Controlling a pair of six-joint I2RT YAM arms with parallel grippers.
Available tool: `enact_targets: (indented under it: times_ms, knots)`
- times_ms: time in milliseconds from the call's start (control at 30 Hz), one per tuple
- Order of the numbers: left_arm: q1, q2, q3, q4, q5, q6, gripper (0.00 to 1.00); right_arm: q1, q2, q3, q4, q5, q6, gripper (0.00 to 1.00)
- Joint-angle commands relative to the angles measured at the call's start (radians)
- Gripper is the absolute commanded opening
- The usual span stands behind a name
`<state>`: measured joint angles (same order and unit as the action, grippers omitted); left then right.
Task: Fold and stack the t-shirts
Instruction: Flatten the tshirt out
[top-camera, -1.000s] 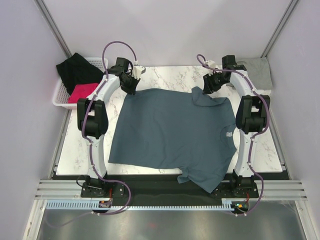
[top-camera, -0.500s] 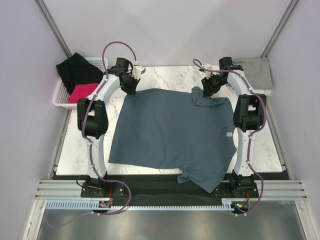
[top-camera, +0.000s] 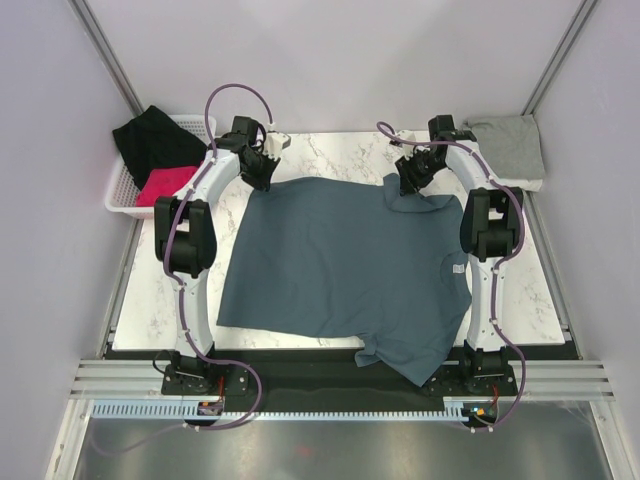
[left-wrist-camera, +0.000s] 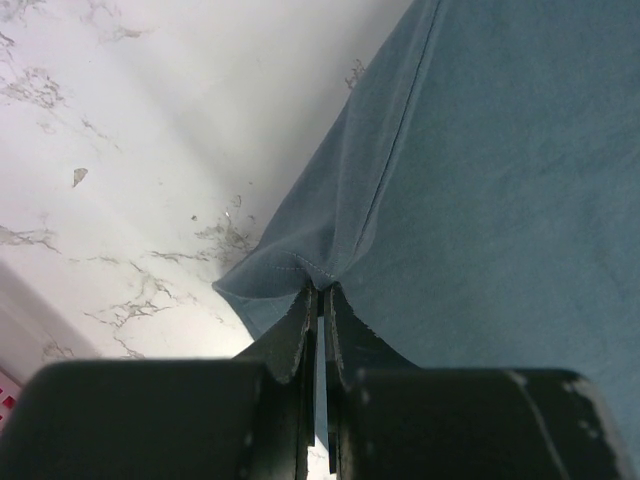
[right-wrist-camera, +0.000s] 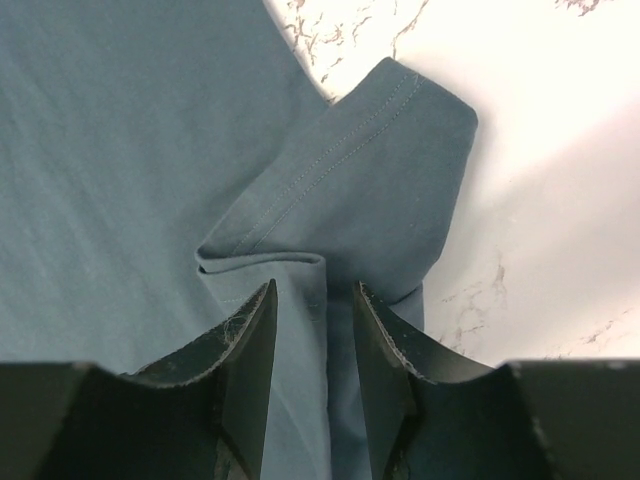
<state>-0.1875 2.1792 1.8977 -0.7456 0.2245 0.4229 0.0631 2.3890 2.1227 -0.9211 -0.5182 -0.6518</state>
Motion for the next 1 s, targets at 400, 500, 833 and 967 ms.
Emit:
enact_targets:
  times_ms: [400,500,833,967]
  knots:
    - [-0.004,-0.058,0.006,0.028,-0.011,-0.035,0.02,0.003,0.001,0.059,-0.004,0.001,0.011,0.00]
    - [-0.004,-0.070,0.009,0.026,-0.013,-0.033,0.02,-0.003,-0.034,0.065,-0.001,0.012,0.018,0.00]
    - [0.005,-0.223,0.050,0.022,-0.053,0.011,0.02,-0.112,-0.310,0.059,0.151,0.139,0.224,0.00]
    - [0.005,-0.297,0.075,0.006,-0.059,0.002,0.02,-0.155,-0.474,0.013,0.203,0.224,0.279,0.00]
